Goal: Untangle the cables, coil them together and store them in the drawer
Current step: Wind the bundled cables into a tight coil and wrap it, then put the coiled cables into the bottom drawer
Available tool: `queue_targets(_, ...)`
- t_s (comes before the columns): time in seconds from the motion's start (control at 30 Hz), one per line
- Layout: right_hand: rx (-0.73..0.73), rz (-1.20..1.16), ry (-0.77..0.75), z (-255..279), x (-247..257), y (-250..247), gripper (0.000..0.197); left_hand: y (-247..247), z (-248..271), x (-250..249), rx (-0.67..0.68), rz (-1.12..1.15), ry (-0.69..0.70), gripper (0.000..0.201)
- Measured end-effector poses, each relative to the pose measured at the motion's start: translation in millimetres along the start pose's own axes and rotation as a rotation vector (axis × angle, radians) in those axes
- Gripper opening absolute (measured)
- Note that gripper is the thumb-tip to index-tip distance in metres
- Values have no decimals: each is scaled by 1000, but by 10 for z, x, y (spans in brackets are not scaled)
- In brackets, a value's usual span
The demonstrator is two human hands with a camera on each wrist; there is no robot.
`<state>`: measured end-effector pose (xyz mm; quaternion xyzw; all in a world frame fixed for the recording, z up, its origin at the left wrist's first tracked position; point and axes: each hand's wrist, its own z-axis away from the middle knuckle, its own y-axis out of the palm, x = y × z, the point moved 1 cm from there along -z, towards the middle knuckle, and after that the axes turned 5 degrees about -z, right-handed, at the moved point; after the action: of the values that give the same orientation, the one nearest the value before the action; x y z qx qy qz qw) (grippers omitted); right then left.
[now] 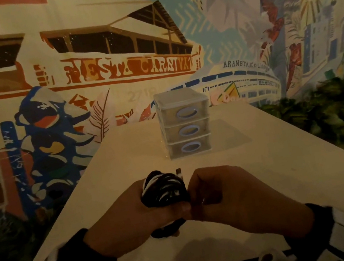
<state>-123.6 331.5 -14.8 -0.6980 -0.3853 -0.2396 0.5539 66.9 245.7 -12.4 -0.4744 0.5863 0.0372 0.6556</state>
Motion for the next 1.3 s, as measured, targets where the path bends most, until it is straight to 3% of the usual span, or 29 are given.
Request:
queue_targets(0.2,45,17,82,-313,-166,-367,13,-351,-458,-121,-89,-204,25,27)
queue_targets(0.37,21,-147,149,-639,-474,-677,8,-750,-1076,-45,-291,-325,49,34)
queue_targets(0.47,-9,-269,259,-773,-665,-756,9,-1002,-1441,-60,-362,-395,97,31)
queue_targets(0.57,-33,-342,389,-930,-839,-776,10,-1214,-1796,-4,-399,-391,117,15)
queue_targets(0.63,-63,-381,501,-1069,-982,-744,8,-1297,-2080,23,-431,-456,181,17)
queue_targets(0.77,-227,-673,731,-1370,-1346,-536,11,-1355,-2641,59,-320,-638,197,22)
queue_targets(0.83,-366,-990,900,-1520,-1488,-416,18,-1358,-2840,111,-234,-687,140,20)
queue_targets(0.9,-478,-1334,1050,-1663,-1537,-337,24,-1347,-2980,138,-187,-679,90,34)
queue_targets(0.97,-535,-1537,1109,-1781,-1514,-290,27,-1332,-3092,100,-136,-692,66,39)
queue_targets(1.13,-640,-1670,1067,-1972,-1438,-236,28,-1294,-3258,23,-52,-766,32,39)
queue_targets(1.3,-818,-1636,1142,-2031,-1469,-55,32,-1264,-3241,30,-55,-731,-26,42)
